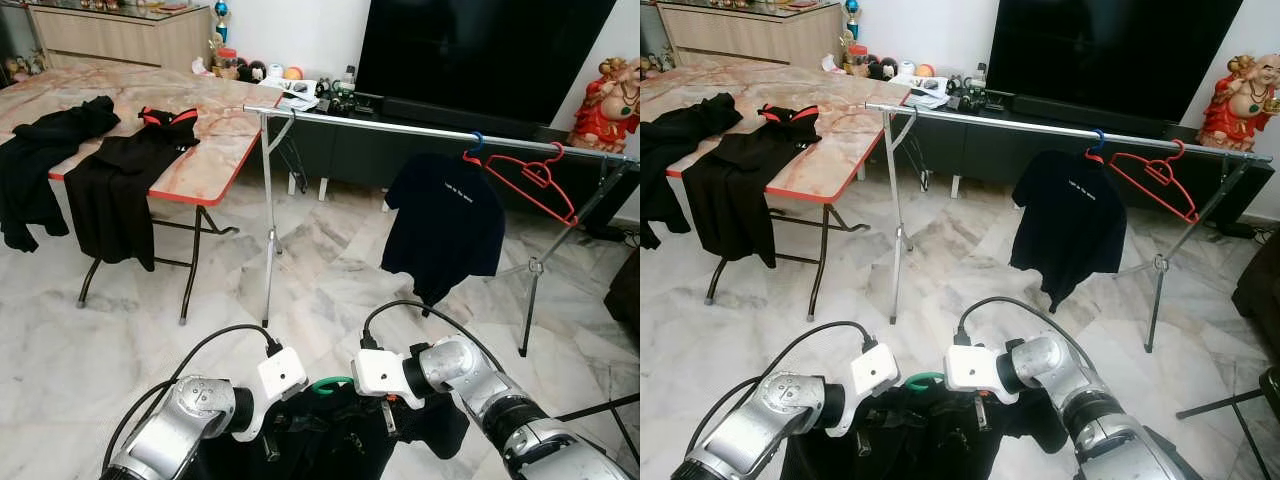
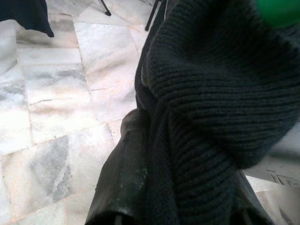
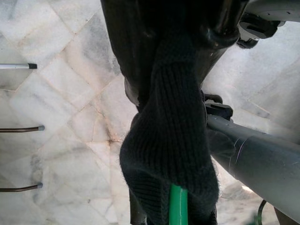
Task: Hang hanger
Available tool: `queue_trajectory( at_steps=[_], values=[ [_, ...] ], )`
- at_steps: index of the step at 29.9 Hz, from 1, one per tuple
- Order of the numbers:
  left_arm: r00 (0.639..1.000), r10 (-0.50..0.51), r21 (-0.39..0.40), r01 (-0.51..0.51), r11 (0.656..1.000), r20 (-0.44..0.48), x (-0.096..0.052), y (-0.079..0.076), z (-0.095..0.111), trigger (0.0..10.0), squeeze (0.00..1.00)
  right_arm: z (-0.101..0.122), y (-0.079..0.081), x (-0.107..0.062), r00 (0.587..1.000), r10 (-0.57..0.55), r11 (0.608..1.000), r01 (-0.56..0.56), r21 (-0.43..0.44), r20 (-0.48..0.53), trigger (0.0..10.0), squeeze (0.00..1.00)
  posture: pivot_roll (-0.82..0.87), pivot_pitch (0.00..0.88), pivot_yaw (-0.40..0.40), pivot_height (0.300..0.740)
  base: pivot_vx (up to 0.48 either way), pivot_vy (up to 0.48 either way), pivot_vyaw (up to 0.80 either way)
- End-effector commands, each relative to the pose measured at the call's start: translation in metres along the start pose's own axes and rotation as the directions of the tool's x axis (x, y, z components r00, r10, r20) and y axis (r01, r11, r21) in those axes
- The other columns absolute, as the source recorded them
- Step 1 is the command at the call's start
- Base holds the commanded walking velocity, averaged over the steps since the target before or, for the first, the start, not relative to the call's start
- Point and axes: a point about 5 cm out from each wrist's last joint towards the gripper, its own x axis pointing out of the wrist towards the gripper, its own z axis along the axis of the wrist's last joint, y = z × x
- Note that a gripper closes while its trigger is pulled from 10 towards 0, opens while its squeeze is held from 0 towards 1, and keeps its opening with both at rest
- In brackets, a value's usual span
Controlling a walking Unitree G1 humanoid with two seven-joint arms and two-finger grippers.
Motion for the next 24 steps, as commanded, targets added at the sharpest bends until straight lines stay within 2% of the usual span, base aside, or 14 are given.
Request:
queue_trajectory(
  at_steps=[1, 11, 12, 13, 14, 15, 16, 17, 18, 19, 24],
  values=[
    [0.999, -0.019, 0.028, 0.018, 0.999, 0.037, 0.0038, 0.0005, 0.0104, 0.0, 0.00, 0.0075, -0.0083, -0.0066, 0.998, -0.049, 0.999, 0.050, -0.018, 0.041, 0.0, 0.00, 0.25, 0.000, -0.128, 0.740, 0.000, 0.000, 0.00],
    [0.999, -0.033, 0.025, 0.032, 0.999, 0.044, 0.0037, -0.0012, 0.0109, 0.0, 0.00, 0.0068, -0.0081, -0.0063, 0.998, -0.049, 0.999, 0.050, -0.011, 0.035, 0.0, 0.00, 0.24, 0.000, -0.129, 0.740, 0.000, 0.000, 0.00],
    [0.998, -0.035, 0.024, 0.034, 0.999, 0.045, 0.0038, -0.0016, 0.0110, 0.0, 0.00, 0.0062, -0.0078, -0.0064, 0.998, -0.049, 0.999, 0.049, -0.012, 0.031, 3.7, 0.00, 0.25, 0.000, -0.130, 0.740, 0.000, 0.000, 0.00],
    [0.998, -0.037, 0.023, 0.036, 0.999, 0.046, 0.0038, -0.0018, 0.0112, 0.0, 0.00, 0.0056, -0.0079, -0.0066, 0.998, -0.052, 0.999, 0.053, -0.013, 0.025, 8.2, 0.00, 0.25, 0.000, -0.130, 0.740, 0.000, 0.000, 0.00],
    [0.998, -0.037, 0.023, 0.036, 0.999, 0.046, 0.0038, -0.0018, 0.0112, 0.0, 0.00, 0.0056, -0.0079, -0.0066, 0.998, -0.052, 0.999, 0.053, -0.013, 0.025, 8.2, 0.00, 0.25, 0.000, -0.130, 0.740, 0.000, 0.000, 0.00],
    [0.998, -0.037, 0.022, 0.036, 0.999, 0.047, 0.0038, -0.0019, 0.0112, 0.0, 0.00, 0.0054, -0.0082, -0.0068, 0.998, -0.057, 0.998, 0.058, -0.017, 0.019, 10.0, 0.00, 0.24, 0.000, -0.129, 0.740, 0.000, 0.000, 0.00],
    [0.998, -0.038, 0.023, 0.037, 0.999, 0.047, 0.0037, -0.0019, 0.0111, 0.0, 0.00, 0.0039, -0.0084, -0.0070, 0.998, -0.056, 0.998, 0.056, 0.001, 0.009, 10.0, 0.00, 0.24, 0.000, -0.129, 0.740, 0.000, 0.000, 0.00],
    [0.998, -0.037, 0.024, 0.036, 0.999, 0.045, 0.0036, -0.0016, 0.0110, 0.0, 0.00, 0.0040, -0.0083, -0.0073, 0.999, -0.048, 0.999, 0.048, 0.005, 0.009, 10.0, 0.70, 0.24, 0.000, -0.129, 0.740, 0.000, 0.000, 0.00],
    [0.998, -0.037, 0.026, 0.035, 0.999, 0.043, 0.0035, -0.0013, 0.0110, 0.0, 0.00, 0.0043, -0.0081, -0.0077, 0.999, -0.039, 0.999, 0.039, 0.005, 0.012, 10.0, 0.70, 0.24, 0.000, -0.129, 0.740, 0.000, 0.000, 0.00],
    [0.998, -0.035, 0.026, 0.034, 0.999, 0.042, 0.0032, -0.0007, 0.0110, 0.0, 0.00, 0.0050, -0.0083, -0.0084, 0.999, -0.030, 1.000, 0.029, 0.007, 0.017, 10.0, 1.00, 0.24, 0.000, -0.129, 0.740, 0.000, 0.000, 0.00],
    [1.000, -0.008, 0.030, 0.008, 1.000, 0.012, 0.0023, 0.0035, 0.0062, 0.0, 0.00, 0.0056, -0.0088, -0.0115, 1.000, -0.007, 1.000, 0.007, 0.002, 0.014, 10.0, 1.00, 0.24, 0.000, -0.129, 0.740, 0.000, 0.000, 0.00]
  ],
)
